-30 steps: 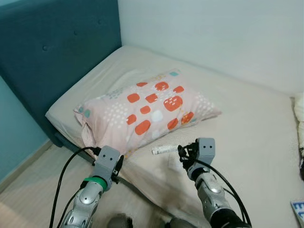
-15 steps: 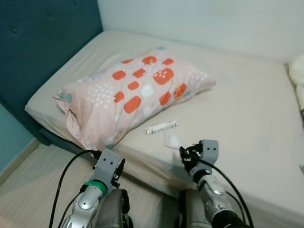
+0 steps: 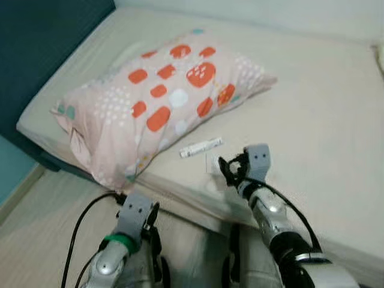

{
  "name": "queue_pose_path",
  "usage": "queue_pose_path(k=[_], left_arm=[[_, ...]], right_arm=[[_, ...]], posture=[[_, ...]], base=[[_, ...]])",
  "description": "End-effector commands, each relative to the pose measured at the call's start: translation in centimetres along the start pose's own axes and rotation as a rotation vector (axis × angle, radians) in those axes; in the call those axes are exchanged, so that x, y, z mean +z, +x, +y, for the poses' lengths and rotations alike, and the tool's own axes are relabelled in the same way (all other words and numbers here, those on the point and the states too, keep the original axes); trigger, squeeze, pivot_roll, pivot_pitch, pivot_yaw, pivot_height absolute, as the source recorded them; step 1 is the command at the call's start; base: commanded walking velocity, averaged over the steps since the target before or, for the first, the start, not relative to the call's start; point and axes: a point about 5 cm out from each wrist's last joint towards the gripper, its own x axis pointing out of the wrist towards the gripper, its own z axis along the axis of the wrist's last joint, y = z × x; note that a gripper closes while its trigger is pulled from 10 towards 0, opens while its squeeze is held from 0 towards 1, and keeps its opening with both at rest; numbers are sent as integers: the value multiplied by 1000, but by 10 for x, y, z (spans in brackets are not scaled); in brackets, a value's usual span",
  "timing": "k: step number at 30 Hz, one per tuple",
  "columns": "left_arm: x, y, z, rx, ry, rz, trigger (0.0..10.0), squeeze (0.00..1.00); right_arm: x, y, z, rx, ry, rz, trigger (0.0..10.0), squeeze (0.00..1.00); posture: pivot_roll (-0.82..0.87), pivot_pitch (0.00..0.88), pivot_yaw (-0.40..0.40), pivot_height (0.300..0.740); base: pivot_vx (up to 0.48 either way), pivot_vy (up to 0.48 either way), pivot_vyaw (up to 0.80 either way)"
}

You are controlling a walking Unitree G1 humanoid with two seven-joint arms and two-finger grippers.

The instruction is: Clean up the room

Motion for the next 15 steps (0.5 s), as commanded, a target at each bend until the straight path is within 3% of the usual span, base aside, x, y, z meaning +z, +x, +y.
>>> queue_pose_path(k=[1, 2, 8, 15], left_arm=[[-3, -7, -1, 8, -18, 26, 10000, 0], [-2, -8, -1, 11, -21, 26, 10000, 0], [12, -25, -3, 46, -57, 12, 10000, 0], [21, -43, -5, 57, -75, 15, 10000, 0]], right_arm=[[-14, -4, 2, 4, -15, 80, 10000, 67], [-13, -3, 2, 4, -31, 87, 10000, 0], [-6, 3, -8, -24, -123, 132, 10000, 0], [3, 8, -15, -64, -158, 139, 10000, 0]], posture=[[145, 285, 37, 606], [145, 285, 37, 606], [203, 384, 32, 606], [246, 430, 56, 606]], base=[[0, 0, 0], [0, 0, 0], [0, 0, 0], [0, 0, 0]])
